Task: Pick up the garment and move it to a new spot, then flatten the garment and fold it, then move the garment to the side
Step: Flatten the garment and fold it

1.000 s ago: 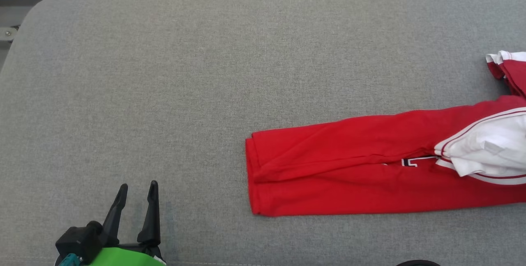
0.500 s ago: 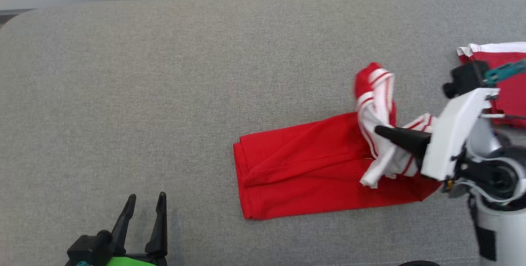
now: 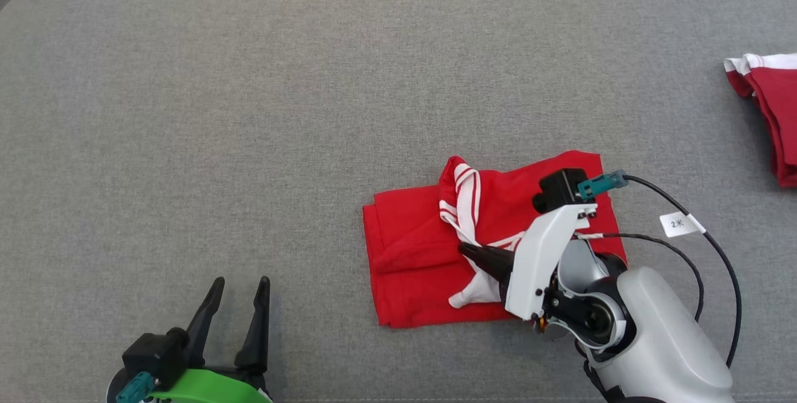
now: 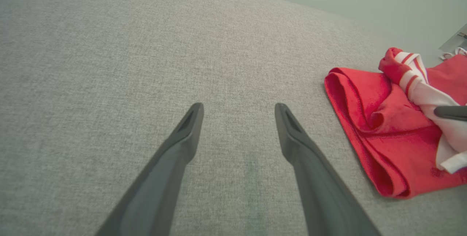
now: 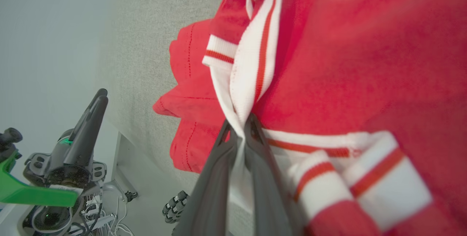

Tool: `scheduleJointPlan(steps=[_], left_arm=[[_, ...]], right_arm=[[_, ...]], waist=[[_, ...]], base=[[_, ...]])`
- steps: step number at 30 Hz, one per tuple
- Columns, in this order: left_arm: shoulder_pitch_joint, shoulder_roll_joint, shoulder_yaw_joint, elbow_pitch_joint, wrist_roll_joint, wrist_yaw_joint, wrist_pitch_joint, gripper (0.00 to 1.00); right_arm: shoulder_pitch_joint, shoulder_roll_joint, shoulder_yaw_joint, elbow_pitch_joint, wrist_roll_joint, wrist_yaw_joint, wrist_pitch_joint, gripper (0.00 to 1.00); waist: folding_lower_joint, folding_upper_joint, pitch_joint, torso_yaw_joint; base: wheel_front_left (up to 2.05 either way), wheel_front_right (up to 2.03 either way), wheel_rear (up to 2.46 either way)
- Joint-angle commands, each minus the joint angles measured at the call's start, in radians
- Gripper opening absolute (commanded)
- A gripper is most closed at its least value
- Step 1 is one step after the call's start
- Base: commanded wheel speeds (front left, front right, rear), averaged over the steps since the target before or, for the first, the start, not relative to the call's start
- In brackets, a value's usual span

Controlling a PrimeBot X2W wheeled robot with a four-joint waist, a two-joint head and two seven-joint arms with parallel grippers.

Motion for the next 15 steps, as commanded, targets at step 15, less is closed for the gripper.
scheduleJointPlan(steps=[15], left_arm=[[0.017, -0.016, -0.024, 0.033, -0.004, -0.004, -0.002, 1.00]], right_arm=[[-0.138, 0.000, 0.173, 0.217, 0.127, 0.000, -0.182, 0.00]], waist=[[0.0000, 0.0000, -0.045, 0.023]], base=[[0.00, 0.00, 0.00]])
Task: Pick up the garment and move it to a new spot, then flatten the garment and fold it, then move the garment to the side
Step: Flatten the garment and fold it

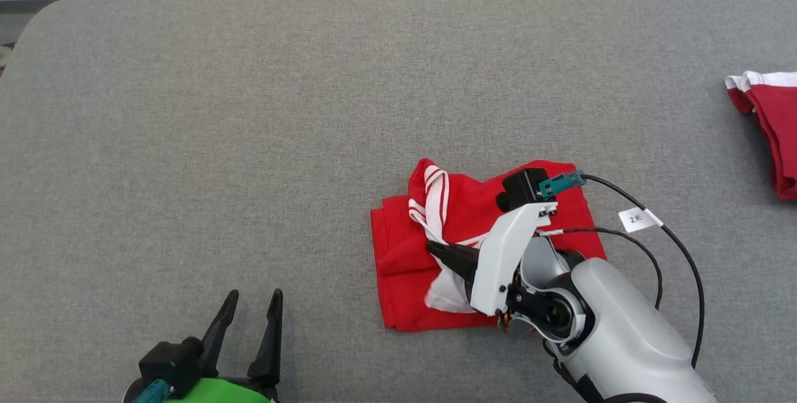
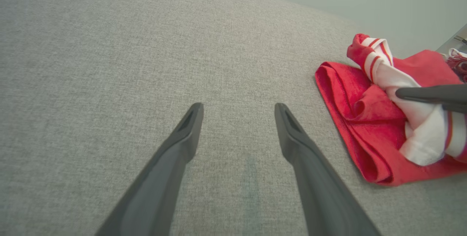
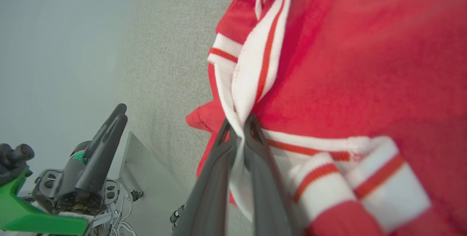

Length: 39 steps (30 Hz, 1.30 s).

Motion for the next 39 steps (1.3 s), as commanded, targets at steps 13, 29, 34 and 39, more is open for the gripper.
scheduleJointPlan(steps=[13, 29, 34, 39], left_arm=[[0.053, 0.005, 0.023, 0.005, 0.003, -0.003, -0.002, 1.00], [0.035, -0.027, 0.040, -0.031, 0.018, -0.003, -0.002, 1.00], [0.020, -0.025, 0.028, -0.022, 0.015, -0.003, -0.003, 1.00], [0.012, -0.018, 0.023, -0.016, 0.014, -0.003, -0.002, 1.00]], right_arm=[[0.005, -0.002, 0.008, -0.173, 0.023, 0.000, -0.116, 1.00], [0.237, -0.188, -0.189, -0.342, -0.479, 0.000, -0.545, 0.00], [0.228, -0.163, -0.105, -0.103, -0.569, 0.000, -0.779, 0.00], [0.149, -0.078, -0.056, 0.068, -0.609, 0.000, -0.822, 0.00]], waist=[[0.0000, 0.0000, -0.057, -0.019], [0.0000, 0.0000, -0.009, -0.016], [0.0000, 0.0000, 0.006, -0.011], [0.0000, 0.0000, 0.016, -0.010]], base=[[0.00, 0.00, 0.00], [0.00, 0.00, 0.00], [0.00, 0.00, 0.00], [0.00, 0.00, 0.00]])
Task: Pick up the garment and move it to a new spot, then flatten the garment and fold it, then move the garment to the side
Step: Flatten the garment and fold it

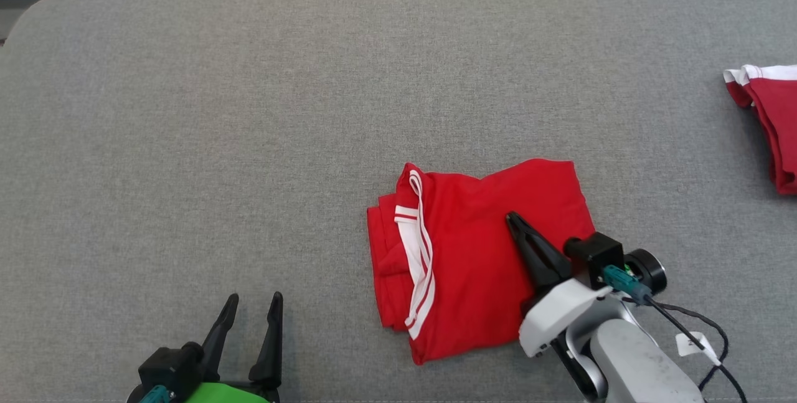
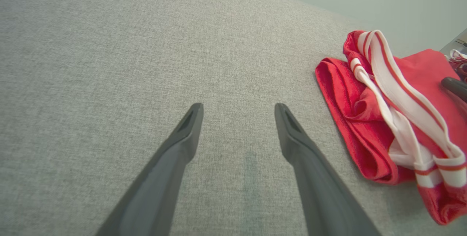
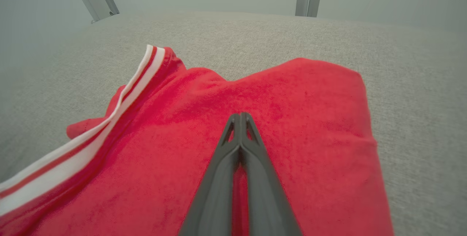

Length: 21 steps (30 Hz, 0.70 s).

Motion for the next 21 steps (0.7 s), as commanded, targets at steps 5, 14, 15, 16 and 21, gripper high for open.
scheduleJointPlan(steps=[5, 14, 15, 16, 21], left_arm=[[-0.034, 0.014, -0.018, 0.008, 0.004, -0.003, -0.003, 1.00], [-0.054, 0.017, -0.042, 0.021, -0.010, -0.003, -0.003, 1.00], [-0.055, 0.017, -0.042, 0.022, -0.012, -0.003, -0.003, 1.00], [-0.056, 0.017, -0.044, 0.023, -0.013, -0.003, -0.003, 1.00], [-0.058, 0.011, -0.046, 0.027, -0.016, -0.003, -0.003, 1.00]], right_arm=[[-0.083, 0.057, 0.042, 0.100, -0.038, 0.000, -0.007, 0.00], [-0.148, 0.082, 0.159, 0.144, 0.035, 0.000, -0.007, 0.00], [-0.153, 0.081, 0.175, 0.140, 0.050, 0.000, -0.007, 0.00], [-0.159, 0.080, 0.192, 0.139, 0.059, 0.000, -0.007, 0.00], [-0.170, 0.081, 0.254, 0.140, 0.091, 0.000, -0.007, 0.00]], waist=[[0.0000, 0.0000, 0.017, 0.012], [0.0000, 0.0000, 0.030, 0.048], [0.0000, 0.0000, 0.031, 0.051], [0.0000, 0.0000, 0.031, 0.055], [0.0000, 0.0000, 0.033, 0.067]], base=[[0.00, 0.00, 0.00], [0.00, 0.00, 0.00], [0.00, 0.00, 0.00], [0.00, 0.00, 0.00], [0.00, 0.00, 0.00]])
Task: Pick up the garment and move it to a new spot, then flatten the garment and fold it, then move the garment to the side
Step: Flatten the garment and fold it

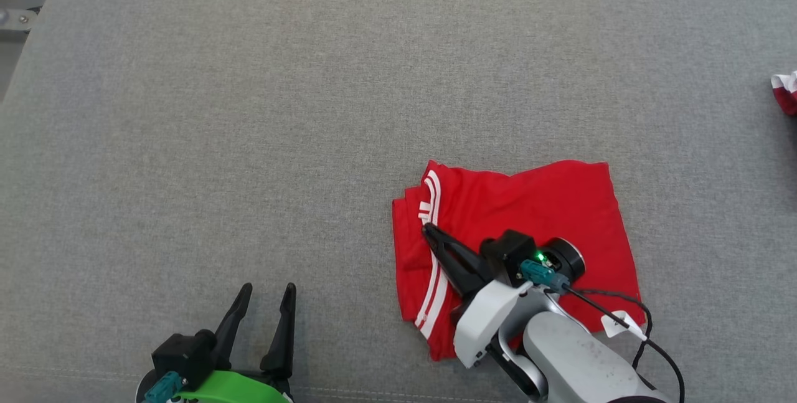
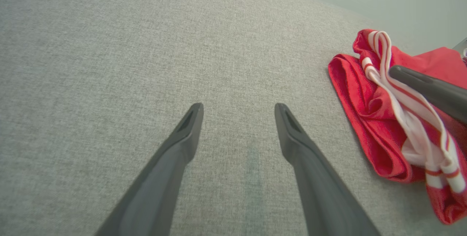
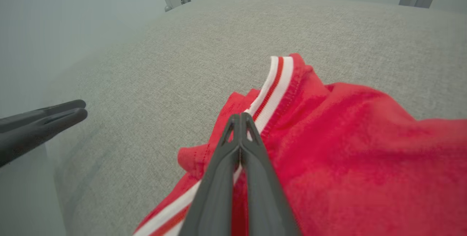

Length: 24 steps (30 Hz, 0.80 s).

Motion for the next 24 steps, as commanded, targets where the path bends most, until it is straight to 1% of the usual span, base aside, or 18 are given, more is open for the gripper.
scheduleJointPlan(steps=[1, 6, 9, 14, 18, 20, 21, 22, 24], left_arm=[[-0.013, 0.000, 0.000, 0.002, -0.004, -0.003, -0.002, 1.00], [-0.017, -0.004, 0.000, 0.007, -0.007, -0.003, -0.002, 1.00], [-0.011, -0.006, 0.005, 0.011, -0.008, -0.003, -0.002, 1.00], [0.023, -0.010, 0.029, 0.012, -0.007, -0.003, -0.002, 1.00], [0.048, -0.016, 0.061, -0.002, 0.000, -0.003, -0.002, 1.00], [0.066, -0.017, 0.080, -0.010, 0.007, -0.003, -0.002, 1.00], [0.075, -0.018, 0.086, -0.012, 0.011, -0.003, -0.002, 1.00], [0.083, -0.019, 0.094, -0.013, 0.016, -0.003, -0.002, 1.00], [0.099, -0.020, 0.107, -0.016, 0.027, -0.003, -0.002, 1.00]], right_arm=[[-0.011, -0.003, 0.009, 0.007, 0.010, 0.000, -0.004, 0.00], [-0.031, -0.002, 0.079, 0.061, 0.047, 0.000, -0.004, 0.00], [-0.045, -0.003, 0.106, 0.062, 0.070, 0.000, -0.004, 0.00], [-0.038, -0.003, 0.102, -0.015, 0.075, 0.000, -0.004, 0.00], [0.003, -0.004, 0.051, -0.097, 0.027, 0.000, -0.004, 0.00], [0.030, -0.006, 0.002, -0.133, -0.020, 0.000, -0.004, 0.55], [0.048, -0.015, -0.026, -0.152, -0.044, 0.000, -0.003, 0.90], [0.068, -0.027, -0.051, -0.167, -0.064, 0.000, -0.003, 1.00], [0.110, -0.055, -0.102, -0.202, -0.103, 0.000, -0.003, 1.00]], waist=[[0.0000, 0.0000, 0.001, 0.005], [0.0000, 0.0000, -0.002, 0.014], [0.0000, 0.0000, -0.009, 0.012], [0.0000, 0.0000, -0.042, -0.011], [0.0000, 0.0000, -0.085, -0.036], [0.0000, 0.0000, -0.110, -0.052], [0.0000, 0.0000, -0.123, -0.060], [0.0000, 0.0000, -0.137, -0.067], [0.0000, 0.0000, -0.165, -0.079]], base=[[0.00, 0.00, 0.00], [0.00, 0.00, 0.00], [0.00, 0.00, 0.00], [0.00, 0.00, 0.00], [0.00, 0.00, 0.00], [0.00, 0.00, 0.00], [0.00, 0.00, 0.00], [0.00, 0.00, 0.00], [0.00, 0.00, 0.00]])
